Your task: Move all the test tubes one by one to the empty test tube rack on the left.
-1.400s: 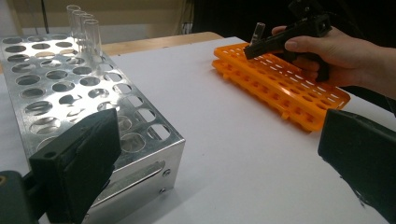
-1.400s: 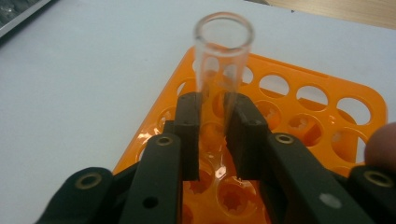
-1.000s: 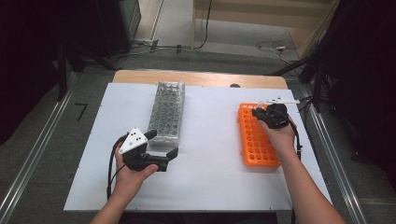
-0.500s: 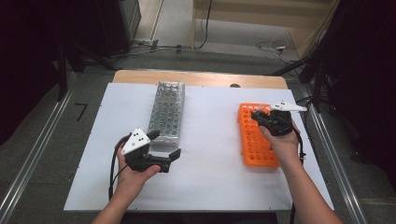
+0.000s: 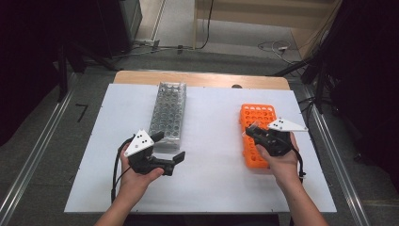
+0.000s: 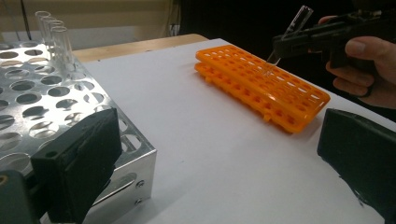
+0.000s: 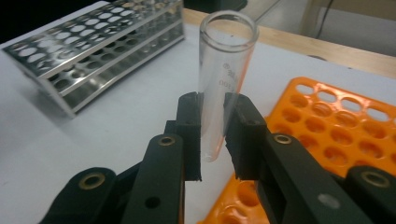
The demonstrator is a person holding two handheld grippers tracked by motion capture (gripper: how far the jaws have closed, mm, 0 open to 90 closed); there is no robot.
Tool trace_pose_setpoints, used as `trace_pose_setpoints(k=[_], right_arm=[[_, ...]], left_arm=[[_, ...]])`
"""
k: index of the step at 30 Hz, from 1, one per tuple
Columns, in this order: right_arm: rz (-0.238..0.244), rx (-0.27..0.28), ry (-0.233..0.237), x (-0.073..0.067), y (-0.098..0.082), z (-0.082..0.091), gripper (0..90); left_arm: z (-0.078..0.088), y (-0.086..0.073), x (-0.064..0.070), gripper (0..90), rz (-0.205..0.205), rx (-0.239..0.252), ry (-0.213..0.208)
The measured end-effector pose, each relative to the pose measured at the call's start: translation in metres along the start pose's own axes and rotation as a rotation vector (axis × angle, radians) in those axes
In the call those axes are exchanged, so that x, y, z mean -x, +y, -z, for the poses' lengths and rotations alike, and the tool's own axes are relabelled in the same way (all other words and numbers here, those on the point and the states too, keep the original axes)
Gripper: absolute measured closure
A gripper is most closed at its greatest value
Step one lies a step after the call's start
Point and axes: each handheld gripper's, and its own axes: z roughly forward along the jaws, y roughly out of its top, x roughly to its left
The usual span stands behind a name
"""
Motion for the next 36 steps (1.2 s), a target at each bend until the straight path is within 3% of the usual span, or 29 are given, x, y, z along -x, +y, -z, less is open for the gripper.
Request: trace_pose_setpoints(k=[9, 15, 24, 30, 36], right_arm=[[0.084, -0.039, 0.156, -0.047, -0.009, -0.003, 73.7], [0.126, -0.066, 0.245, -0.075, -0.01, -0.01, 73.7], [0.172, -0.101, 0.33, -0.107, -0.011, -0.019, 73.7], [0.184, -0.107, 0.361, -0.116, -0.009, -0.021, 73.7], [0.187, -0.119, 0.385, -0.121, -0.009, -0.023, 73.7]], left_arm=[[-0.004, 0.002, 0.011, 0.4, -0.014, -0.003, -0.038], [-0.01, 0.004, 0.022, 5.3, -0.027, -0.005, -0.087], [-0.024, 0.005, 0.041, 31.0, -0.067, -0.018, -0.147], [-0.03, 0.003, 0.049, 52.7, -0.087, -0.022, -0.197], [-0.034, 0.003, 0.054, 63.4, -0.097, -0.022, -0.229]])
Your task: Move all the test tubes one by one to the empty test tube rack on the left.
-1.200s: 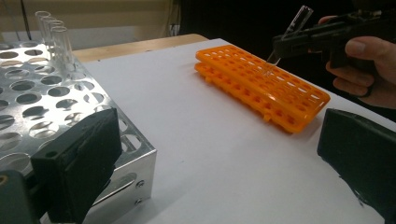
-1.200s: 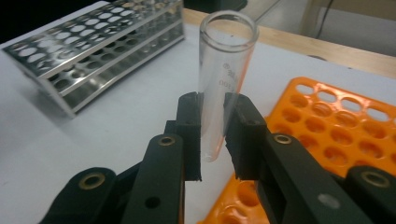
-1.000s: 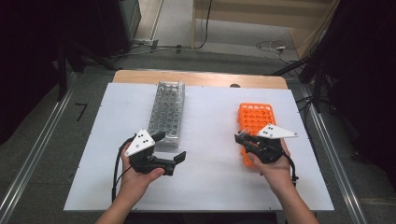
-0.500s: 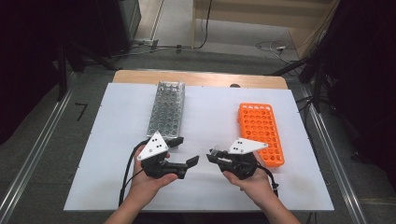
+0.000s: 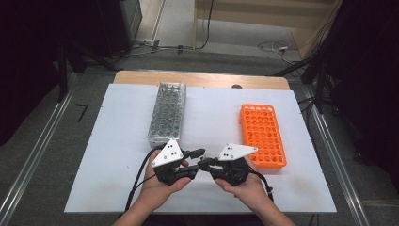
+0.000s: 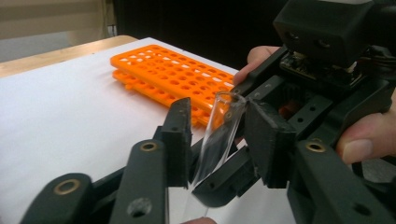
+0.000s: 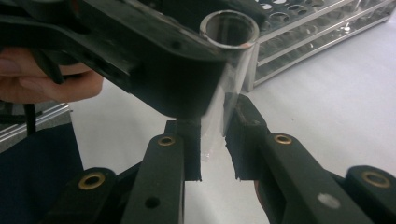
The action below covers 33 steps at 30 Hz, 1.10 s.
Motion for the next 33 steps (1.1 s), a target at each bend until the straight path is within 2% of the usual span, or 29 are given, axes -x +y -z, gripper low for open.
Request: trace_pose_setpoints(k=[4, 11, 16, 18, 21, 25, 27, 29, 33], right_arm=[[0.004, -0.004, 0.009, -0.003, 0.001, -0.001, 73.6], [-0.012, -0.001, 0.033, -0.003, 0.001, 0.0, 73.3], [-0.014, 0.007, 0.03, -0.001, 0.001, 0.002, 70.0], [-0.037, 0.018, 0.061, 0.001, 0.001, 0.004, 65.4], [-0.045, 0.044, 0.069, 0.005, -0.001, 0.009, 54.2], [-0.051, 0.089, 0.026, 0.012, -0.007, 0.021, 35.5], [-0.031, 0.107, -0.024, 0.015, -0.011, 0.028, 31.7], [-0.039, 0.122, -0.05, 0.019, -0.016, 0.037, 23.9], [-0.052, 0.128, -0.089, 0.029, -0.025, 0.053, 14.6]], left_arm=[[-0.001, 0.0, 0.001, 69.8, -0.006, -0.004, -0.011], [0.001, 0.001, -0.001, 74.0, -0.023, 0.001, 0.0], [0.002, 0.003, -0.004, 75.1, -0.016, 0.01, 0.003], [0.002, 0.004, -0.006, 75.1, -0.006, 0.013, 0.007], [0.003, 0.006, -0.011, 75.1, 0.014, 0.027, 0.015], [0.004, 0.012, -0.02, 75.1, 0.027, 0.039, 0.04], [0.005, 0.015, -0.025, 75.1, 0.024, 0.039, 0.051], [0.005, 0.019, -0.03, 75.1, 0.03, 0.044, 0.062], [0.007, 0.026, -0.043, 75.1, 0.036, 0.051, 0.092]])
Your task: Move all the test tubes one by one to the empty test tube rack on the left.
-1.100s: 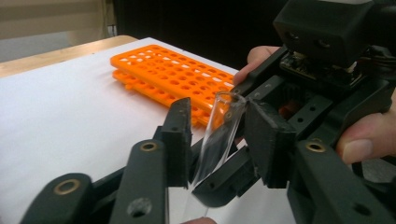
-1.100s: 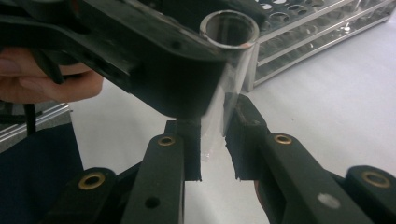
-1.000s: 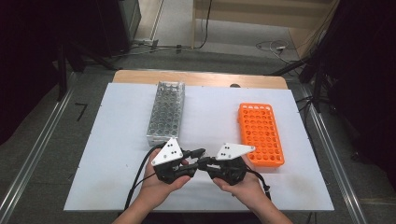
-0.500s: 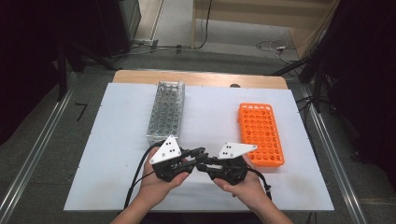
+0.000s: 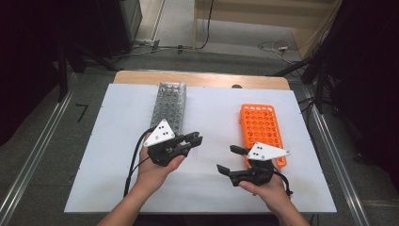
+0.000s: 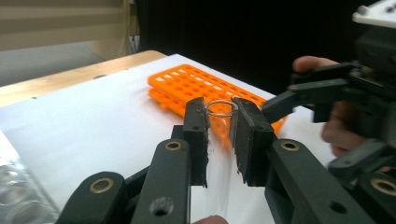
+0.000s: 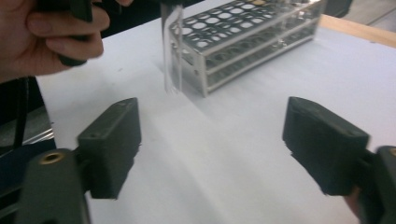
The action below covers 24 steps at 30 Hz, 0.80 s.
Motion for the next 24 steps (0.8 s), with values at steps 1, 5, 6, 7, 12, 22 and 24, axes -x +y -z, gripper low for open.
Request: trace_pose_setpoints(k=[1, 5, 6, 7, 12, 22, 24], right_arm=[[-0.004, -0.001, -0.004, 0.003, -0.002, 0.004, 13.9], [-0.013, 0.003, -0.023, 0.015, -0.01, 0.021, 8.0], [-0.017, 0.003, -0.033, 0.017, -0.012, 0.025, 7.4], [-0.022, 0.009, -0.04, 0.02, -0.014, 0.029, 6.1], [-0.032, 0.008, -0.057, 0.031, -0.026, 0.045, 3.4], [-0.08, 0.004, -0.099, 0.052, -0.043, 0.061, 3.4], [-0.08, 0.004, -0.101, 0.053, -0.044, 0.061, 3.4]], left_arm=[[0.0, 0.002, -0.004, 75.1, 0.006, 0.004, 0.008], [-0.001, 0.011, -0.022, 75.1, 0.007, 0.012, 0.05], [-0.001, 0.013, -0.026, 75.1, 0.011, 0.017, 0.062], [-0.002, 0.015, -0.031, 75.1, 0.013, 0.021, 0.074], [-0.006, 0.024, -0.056, 75.1, 0.029, 0.035, 0.139], [-0.031, 0.034, -0.104, 75.1, 0.053, 0.058, 0.262], [-0.038, 0.035, -0.111, 75.1, 0.057, 0.064, 0.29]])
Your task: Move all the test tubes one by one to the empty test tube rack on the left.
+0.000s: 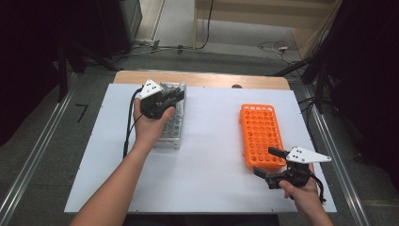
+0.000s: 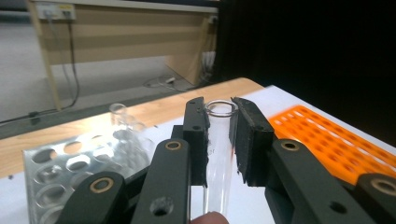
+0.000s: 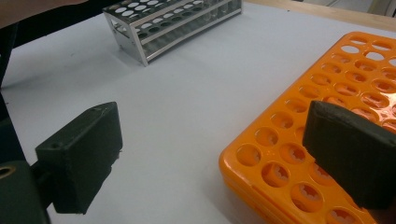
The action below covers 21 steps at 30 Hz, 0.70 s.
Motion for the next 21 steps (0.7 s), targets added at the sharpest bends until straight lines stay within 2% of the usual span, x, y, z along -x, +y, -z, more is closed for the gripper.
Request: trace_pose_setpoints(k=[6, 9, 12, 17, 21], right_arm=[[-0.003, 0.005, -0.002, 0.002, -0.001, 0.001, 3.4], [-0.009, 0.008, -0.002, 0.004, -0.001, 0.002, 3.5], [-0.011, 0.011, -0.004, 0.005, -0.002, 0.003, 3.4], [-0.009, 0.013, -0.006, 0.004, -0.001, 0.003, 3.5], [-0.01, 0.013, -0.009, 0.005, -0.002, 0.003, 3.5]], left_arm=[[-0.017, -0.002, -0.013, 75.1, -0.005, 0.013, 0.086], [-0.021, -0.004, -0.017, 75.1, -0.004, 0.019, 0.107], [-0.024, -0.007, -0.02, 75.0, 0.006, 0.018, 0.105], [-0.033, -0.013, -0.018, 74.9, -0.009, -0.036, 0.105], [-0.036, -0.015, -0.018, 72.3, 0.024, -0.103, 0.121]])
